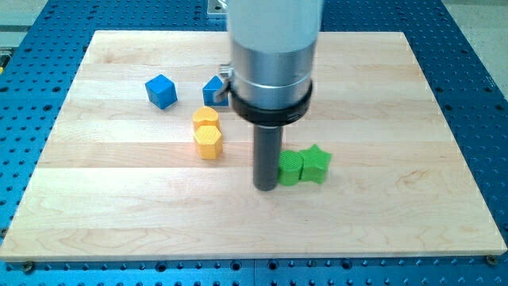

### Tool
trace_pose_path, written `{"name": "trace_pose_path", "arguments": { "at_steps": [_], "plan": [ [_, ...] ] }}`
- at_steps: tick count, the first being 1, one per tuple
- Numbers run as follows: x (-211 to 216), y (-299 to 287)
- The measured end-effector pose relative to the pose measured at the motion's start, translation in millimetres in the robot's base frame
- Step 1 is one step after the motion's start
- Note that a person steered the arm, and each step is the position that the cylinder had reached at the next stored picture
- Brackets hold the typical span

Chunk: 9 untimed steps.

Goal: Slide the green blocks to the right center of the board

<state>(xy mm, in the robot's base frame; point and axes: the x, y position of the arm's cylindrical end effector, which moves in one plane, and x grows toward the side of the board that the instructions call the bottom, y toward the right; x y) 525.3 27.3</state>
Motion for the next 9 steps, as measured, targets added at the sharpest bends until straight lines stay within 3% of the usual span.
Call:
{"name": "trace_pose_path", "arguments": {
  "at_steps": [2, 5, 9],
  "plan": [
    [-11, 24],
    [-11, -45],
    [-57, 36]
  ]
}}
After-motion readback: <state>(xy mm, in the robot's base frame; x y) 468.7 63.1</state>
